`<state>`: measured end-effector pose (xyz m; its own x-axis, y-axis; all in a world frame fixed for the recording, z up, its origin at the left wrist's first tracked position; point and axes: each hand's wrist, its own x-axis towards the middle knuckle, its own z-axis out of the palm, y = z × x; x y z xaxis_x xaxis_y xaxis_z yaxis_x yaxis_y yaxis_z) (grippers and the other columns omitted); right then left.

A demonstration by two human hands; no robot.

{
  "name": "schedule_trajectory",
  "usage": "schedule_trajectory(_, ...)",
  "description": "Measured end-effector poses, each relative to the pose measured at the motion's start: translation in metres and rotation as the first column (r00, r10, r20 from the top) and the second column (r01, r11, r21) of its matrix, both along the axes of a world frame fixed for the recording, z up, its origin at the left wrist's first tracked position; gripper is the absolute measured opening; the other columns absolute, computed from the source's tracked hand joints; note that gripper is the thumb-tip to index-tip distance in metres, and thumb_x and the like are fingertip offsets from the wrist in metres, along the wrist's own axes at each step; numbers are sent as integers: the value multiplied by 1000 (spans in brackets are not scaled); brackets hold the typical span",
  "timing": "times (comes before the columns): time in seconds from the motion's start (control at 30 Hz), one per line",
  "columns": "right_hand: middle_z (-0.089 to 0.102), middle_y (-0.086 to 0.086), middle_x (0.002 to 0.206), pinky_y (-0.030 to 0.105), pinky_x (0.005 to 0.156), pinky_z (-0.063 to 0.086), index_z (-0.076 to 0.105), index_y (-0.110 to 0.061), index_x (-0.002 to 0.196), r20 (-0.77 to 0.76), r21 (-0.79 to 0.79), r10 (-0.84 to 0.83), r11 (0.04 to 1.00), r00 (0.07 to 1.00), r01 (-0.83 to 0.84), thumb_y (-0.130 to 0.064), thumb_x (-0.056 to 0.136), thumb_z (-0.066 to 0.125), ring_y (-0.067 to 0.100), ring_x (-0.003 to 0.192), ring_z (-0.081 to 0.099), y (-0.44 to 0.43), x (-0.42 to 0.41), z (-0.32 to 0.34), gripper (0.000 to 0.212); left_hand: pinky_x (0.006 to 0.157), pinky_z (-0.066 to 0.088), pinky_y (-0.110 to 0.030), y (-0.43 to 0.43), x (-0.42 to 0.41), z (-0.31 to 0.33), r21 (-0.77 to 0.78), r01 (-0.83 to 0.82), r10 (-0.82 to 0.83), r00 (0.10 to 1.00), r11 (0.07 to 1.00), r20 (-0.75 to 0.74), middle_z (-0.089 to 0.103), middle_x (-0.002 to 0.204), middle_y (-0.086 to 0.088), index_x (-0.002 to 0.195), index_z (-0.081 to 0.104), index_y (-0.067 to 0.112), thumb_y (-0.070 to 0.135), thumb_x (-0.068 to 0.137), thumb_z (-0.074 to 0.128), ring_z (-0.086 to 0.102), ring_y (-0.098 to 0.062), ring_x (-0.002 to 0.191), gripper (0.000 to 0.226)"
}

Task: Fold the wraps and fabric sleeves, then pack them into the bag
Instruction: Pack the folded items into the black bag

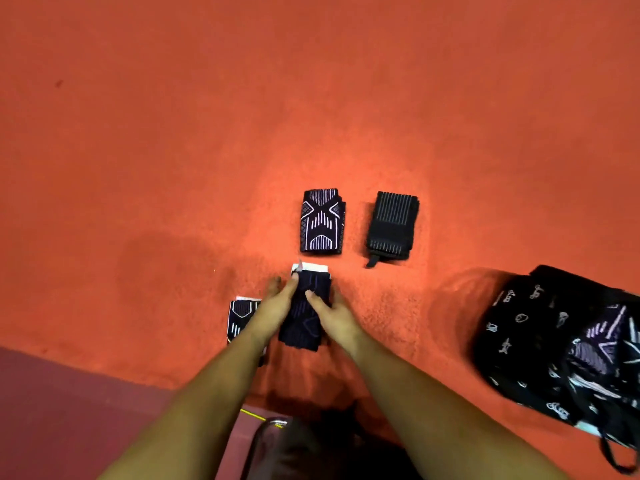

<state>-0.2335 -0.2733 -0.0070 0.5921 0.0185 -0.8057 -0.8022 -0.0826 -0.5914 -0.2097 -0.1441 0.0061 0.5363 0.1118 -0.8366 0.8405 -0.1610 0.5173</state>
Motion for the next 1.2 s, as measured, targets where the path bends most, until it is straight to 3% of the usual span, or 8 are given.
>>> schedule_trajectory(0.1,72,2,114,27,85,56,62,-21,125,3,83,-81,993,997,80,-37,91,68,14,98,71,2,-4,-13,38,107,46,-44,-1,-8,-16,9,40,-40,999,999,2,66,125,-3,120,59,27,81,65,55,64,-23,113,77)
schedule_trajectory(0.2,74,3,110,25,85,55,67,-20,117,-20,158,-131,979,991,132,-30,93,66,15,99,72,-3,-3,-17,26,105,47,-41,-6,-11,-25,17,9,-10,1000,1000,12,69,119,1,124,63,28,85,53,58,65,-19,110,91)
schedule_trajectory(0.37,76,1,103,28,87,55,71,-20,110,-151,243,-114,959,982,149,-42,89,67,15,96,72,-13,1,-8,30,93,55,-36,-18,-7,-22,-117,-108,114,993,987,41,74,105,-7,111,69,19,48,86,69,71,-21,95,38)
schedule_trajectory(0.57,76,2,102,34,89,56,72,-18,111,-45,300,-88,949,995,97,-41,89,69,19,97,72,-49,-17,37,32,101,50,-50,-44,-40,24,-339,-182,204,978,923,31,73,109,-18,114,72,12,50,80,68,70,-34,104,52)
schedule_trajectory(0.83,73,10,110,31,88,57,66,-17,113,160,320,-211,935,964,152,-32,92,65,20,96,71,-139,-52,129,26,102,49,-51,-133,-60,113,-411,1,103,968,912,231,66,121,-25,129,61,5,51,75,76,64,-40,112,72)
schedule_trajectory(0.93,72,7,113,45,97,54,59,-16,123,246,242,-245,952,938,185,-63,64,78,21,101,71,-184,-68,161,78,106,45,-55,-179,-68,141,-440,59,84,951,896,297,65,126,-21,134,56,9,52,74,79,63,-37,117,77)
schedule_trajectory(1.0,71,6,115,47,98,53,56,-17,126,287,251,-286,944,914,217,-70,54,80,21,102,71,-218,-82,179,92,107,45,-53,-213,-76,159,-447,136,42,930,884,365,65,128,-17,134,55,14,50,76,78,63,-33,119,72)
schedule_trajectory(1.2,72,12,114,50,100,51,61,-15,123,329,347,-496,855,803,385,-36,79,75,30,108,68,-319,-133,220,51,99,53,-39,-317,-96,198,-383,382,-181,866,841,467,68,124,-10,131,54,17,54,71,77,67,-22,112,75)
